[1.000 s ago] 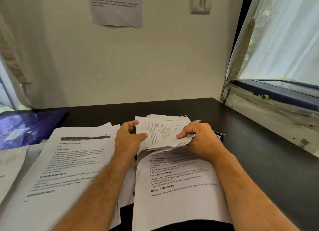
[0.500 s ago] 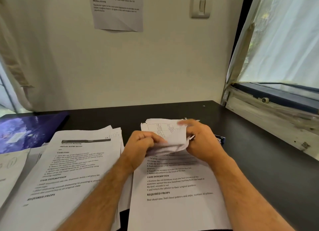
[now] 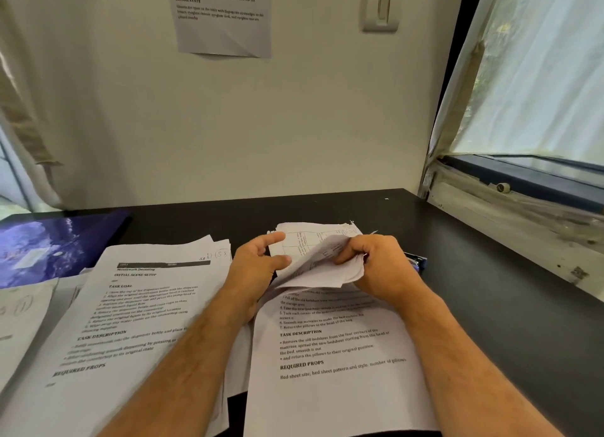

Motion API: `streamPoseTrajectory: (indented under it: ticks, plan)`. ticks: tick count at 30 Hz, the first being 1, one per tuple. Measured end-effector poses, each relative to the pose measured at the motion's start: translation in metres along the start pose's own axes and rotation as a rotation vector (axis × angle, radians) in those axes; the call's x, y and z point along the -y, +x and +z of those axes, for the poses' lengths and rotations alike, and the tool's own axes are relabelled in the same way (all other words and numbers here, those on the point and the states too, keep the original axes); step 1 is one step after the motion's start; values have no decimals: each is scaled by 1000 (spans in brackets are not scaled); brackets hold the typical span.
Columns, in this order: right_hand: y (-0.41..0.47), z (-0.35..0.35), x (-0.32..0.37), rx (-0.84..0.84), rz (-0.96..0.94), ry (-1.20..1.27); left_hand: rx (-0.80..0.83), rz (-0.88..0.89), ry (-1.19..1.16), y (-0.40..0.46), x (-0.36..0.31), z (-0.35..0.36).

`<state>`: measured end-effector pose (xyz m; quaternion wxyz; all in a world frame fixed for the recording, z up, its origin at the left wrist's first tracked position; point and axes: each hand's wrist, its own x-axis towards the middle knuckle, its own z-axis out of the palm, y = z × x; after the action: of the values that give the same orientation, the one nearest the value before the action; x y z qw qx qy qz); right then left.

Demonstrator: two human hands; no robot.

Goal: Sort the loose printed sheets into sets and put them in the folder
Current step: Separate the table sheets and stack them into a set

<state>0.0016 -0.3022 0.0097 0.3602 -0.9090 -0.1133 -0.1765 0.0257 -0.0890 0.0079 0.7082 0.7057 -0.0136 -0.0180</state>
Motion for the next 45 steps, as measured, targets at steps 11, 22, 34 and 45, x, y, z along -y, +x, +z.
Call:
streamPoseTrajectory:
  ticks: [11,22,34,45]
  plan:
    - [3,10,11,13,-12,58,191,8,203,1,3,1]
    - [5,11,22,-20,-3,63,-360,257,-43,5,0,-15]
    - [9,18,35,80,-10,-108,-471,265,-147,-1,-9,-45]
    - [61,19,30,178,94,-303,-594,250,-179,1,-10,-62]
